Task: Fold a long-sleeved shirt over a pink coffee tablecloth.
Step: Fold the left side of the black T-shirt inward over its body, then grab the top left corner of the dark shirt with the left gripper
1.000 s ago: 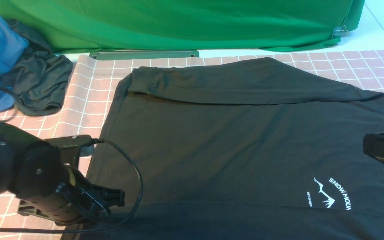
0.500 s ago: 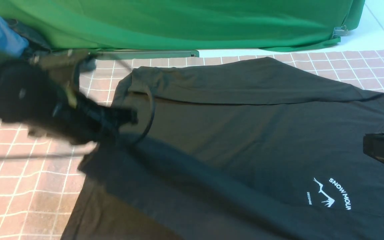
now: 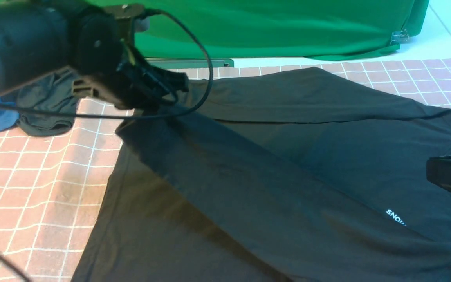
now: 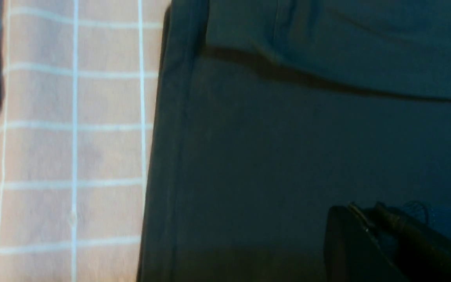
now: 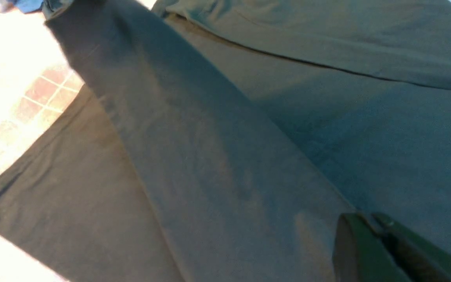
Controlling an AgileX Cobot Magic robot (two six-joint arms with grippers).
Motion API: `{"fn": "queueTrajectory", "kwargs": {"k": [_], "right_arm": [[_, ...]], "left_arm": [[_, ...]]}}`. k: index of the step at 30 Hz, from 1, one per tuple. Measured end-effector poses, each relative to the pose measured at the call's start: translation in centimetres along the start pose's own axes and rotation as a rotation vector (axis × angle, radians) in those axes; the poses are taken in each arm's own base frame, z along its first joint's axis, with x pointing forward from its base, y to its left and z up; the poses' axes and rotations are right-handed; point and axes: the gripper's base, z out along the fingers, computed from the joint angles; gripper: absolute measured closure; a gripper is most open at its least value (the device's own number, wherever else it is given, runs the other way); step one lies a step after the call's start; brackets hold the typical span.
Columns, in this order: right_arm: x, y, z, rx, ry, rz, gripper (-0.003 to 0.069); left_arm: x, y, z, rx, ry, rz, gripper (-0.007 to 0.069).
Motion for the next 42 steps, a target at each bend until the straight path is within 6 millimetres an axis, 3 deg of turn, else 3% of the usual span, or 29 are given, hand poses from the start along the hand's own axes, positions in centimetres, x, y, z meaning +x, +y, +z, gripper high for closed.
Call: {"fn": "queueTrajectory", "kwargs": {"k": [7,14,21,27,34,37,40,42], "right_arm": [[0.0,0.0,0.0,0.0,0.0,0.0,0.0603],[0.0,0.0,0.0,0.0,0.002,0.0,0.0599],[0.0,0.0,0.1,0.0,0.003,0.0,0.0599],[0.0,0.0,0.1,0.0,0.003,0.0,0.0595],[0.0,0.0,0.1,0.0,0.003,0.0,0.0588],[0.0,0.0,0.1,0.0,0.005,0.0,0.0588],[0.0,0.0,0.1,0.004,0.007,-0.005,0.0588],[0.1,-0.2,0.2,0.025,0.026,0.003,0.0599]], "left_arm": [[-1.2,-0.3,2.5,-0.035,-0.04,0.07,0.058],[-1.9,0.8,5.2,-0.047,-0.066,0.067,0.058],[-2.7,0.8,6.0,-0.012,-0.148,0.089,0.0578],[-3.2,0.5,6.0,0.015,-0.206,0.117,0.0564],[-2.9,0.8,5.9,-0.016,-0.172,0.132,0.0352],[-2.3,1.2,5.1,-0.041,-0.09,0.063,0.0304],[-1.7,1.3,4.1,-0.032,-0.006,-0.019,0.032],[-0.5,0.4,2.5,0.045,0.109,-0.053,0.0435]]}}
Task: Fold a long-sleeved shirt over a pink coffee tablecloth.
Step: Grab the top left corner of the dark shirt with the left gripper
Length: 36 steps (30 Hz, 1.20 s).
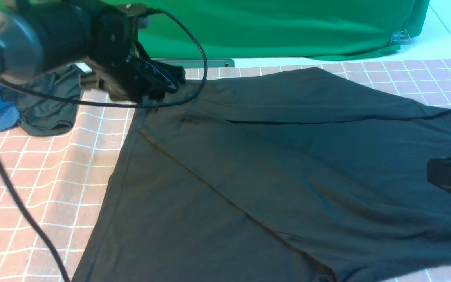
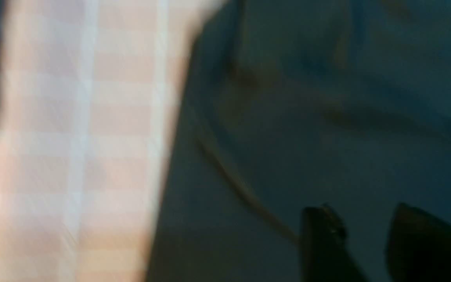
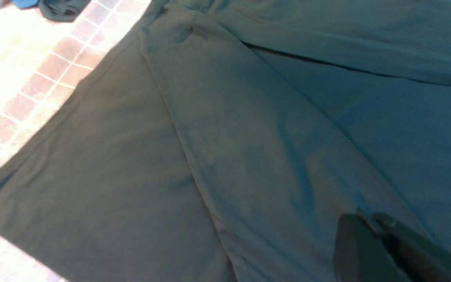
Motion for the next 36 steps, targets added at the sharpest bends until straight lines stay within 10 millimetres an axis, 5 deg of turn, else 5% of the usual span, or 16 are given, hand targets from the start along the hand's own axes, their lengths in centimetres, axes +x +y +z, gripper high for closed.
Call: {"fn": "queueTrajectory", "kwargs": {"k": [3,5,10,14,19,28,36], "right_arm": [[0.1,-0.6,0.3,0.072,0.087,-0.008,0.0624],[0.1,-1.1,0.6,0.14,0.171,-0.026,0.0624],[-1.0,-2.4,0.6,0.316,0.313,-0.091,0.0624],[-2.4,-3.2,0.5,0.376,0.331,-0.071,0.0624],[-2.6,-4.6,0.9,0.403,0.397,-0.03,0.0624],[-2.5,-5.2,1.8,0.318,0.436,0.017,0.0624],[-2.7,-5.2,2.0,0.306,0.401,0.024,0.0624]], "left_arm": [[2.8,-3.4,-1.0,0.157,0.092,0.05,0.0575],[5.0,-5.9,-1.3,0.231,0.145,0.089,0.0601],[12.3,-13.6,-2.0,0.36,0.253,0.24,0.0613],[15.4,-17.4,-2.4,0.421,0.242,0.266,0.0605],[17.3,-19.6,-1.4,0.459,0.228,0.264,0.051],[19.5,-20.4,1.6,0.429,0.344,0.219,0.0162],[19.9,-21.0,2.5,0.471,0.347,0.211,0.0136]]}}
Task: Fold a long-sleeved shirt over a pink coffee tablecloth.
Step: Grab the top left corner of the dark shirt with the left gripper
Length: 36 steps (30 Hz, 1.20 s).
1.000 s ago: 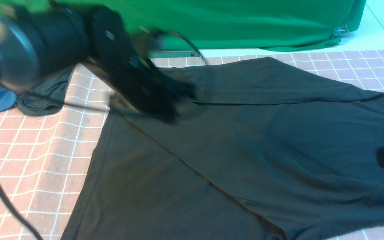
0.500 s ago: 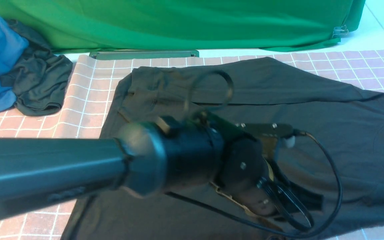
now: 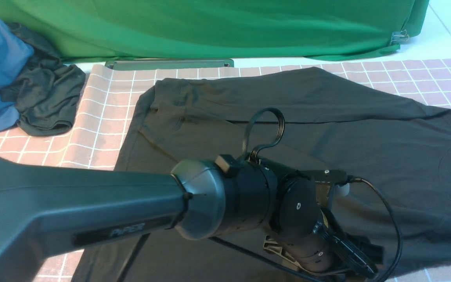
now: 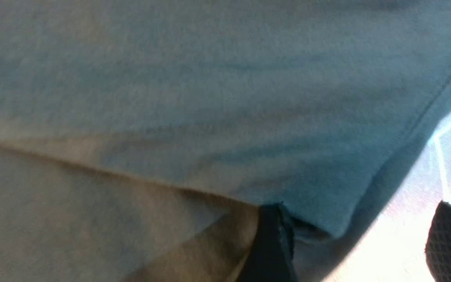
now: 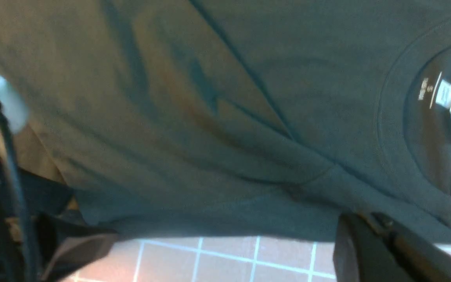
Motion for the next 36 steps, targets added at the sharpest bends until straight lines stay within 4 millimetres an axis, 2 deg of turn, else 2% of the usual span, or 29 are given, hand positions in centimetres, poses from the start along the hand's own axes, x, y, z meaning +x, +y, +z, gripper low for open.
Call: {"fn": "queueTrajectory", "kwargs": {"k": [3,7,9,10,12,15,23,27,32,36], "right_arm": [[-0.1,0.0,0.0,-0.005,-0.009,0.003,0.0624],[-0.1,0.0,0.0,0.0,-0.012,-0.008,0.0624],[-0.1,0.0,0.0,-0.004,-0.016,-0.008,0.0624],[-0.2,0.0,0.0,-0.004,-0.017,-0.008,0.0624],[-0.2,0.0,0.2,0.0,-0.009,-0.011,0.0624],[-0.2,0.0,0.9,0.001,0.038,-0.016,0.0624],[-0.4,-2.0,3.5,0.028,0.167,0.06,0.0624],[-0.5,-2.5,4.8,-0.025,0.217,0.054,0.0624],[-0.6,-2.4,6.5,-0.083,0.274,0.059,0.0615],[-0.6,-2.3,6.8,-0.089,0.28,0.064,0.0601]], "left_arm": [[0.4,0.1,0.9,-0.005,0.027,0.012,0.0183],[0.6,-0.4,1.0,0.005,0.008,0.065,0.0262],[0.7,-0.9,1.1,0.019,-0.016,0.092,0.0356],[0.7,-1.0,1.1,0.021,-0.024,0.097,0.0376],[0.6,-1.1,1.2,0.022,-0.043,0.129,0.0519],[0.6,-1.2,1.1,0.019,-0.046,0.144,0.0598],[1.5,-2.5,-0.8,0.045,-0.013,0.17,0.0614],[2.2,-3.2,-1.3,0.048,0.006,0.202,0.0614],[2.2,-2.2,-1.3,-0.043,0.034,0.118,0.0612],[1.7,-1.2,-1.4,-0.13,0.003,0.128,0.0587]]}}
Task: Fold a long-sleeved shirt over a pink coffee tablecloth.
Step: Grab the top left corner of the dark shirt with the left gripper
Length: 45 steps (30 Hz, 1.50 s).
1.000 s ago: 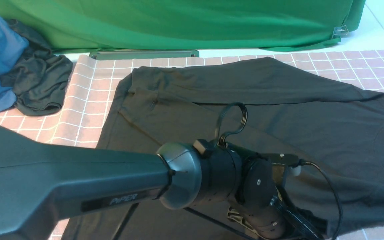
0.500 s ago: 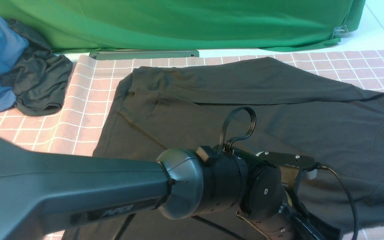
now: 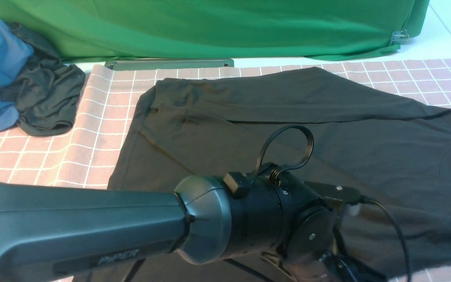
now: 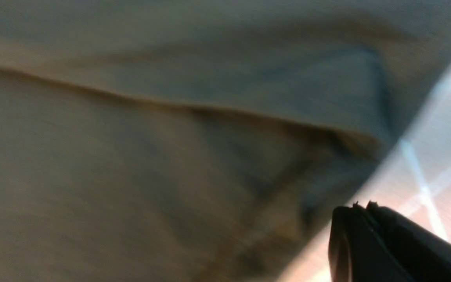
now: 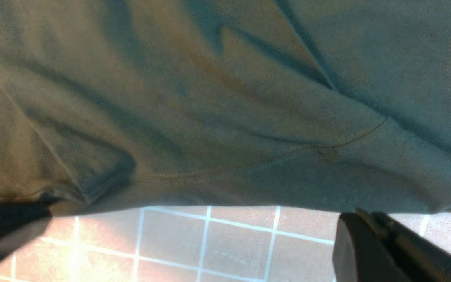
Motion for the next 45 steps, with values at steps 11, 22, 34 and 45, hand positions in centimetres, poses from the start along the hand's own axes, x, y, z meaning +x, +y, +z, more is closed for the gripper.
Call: {"fn": "queueTrajectory", "kwargs": {"k": [11,22,34,45], "right_arm": [[-0.2,0.0,0.0,0.001,-0.017,-0.001,0.0573],[-0.3,0.0,0.0,0.004,-0.037,-0.019,0.0568],[-0.5,-0.1,0.0,0.007,-0.058,-0.022,0.0557],[-1.5,-1.6,1.8,0.013,0.001,0.034,0.0484]], "left_arm": [[-0.7,-0.4,1.0,0.052,-0.079,-0.039,0.0231],[-1.1,-0.5,2.9,0.085,-0.135,-0.039,0.016],[-0.9,0.0,3.6,0.034,-0.116,0.061,0.0585],[-0.6,-1.5,0.5,0.132,-0.087,-0.009,0.0594]]}}
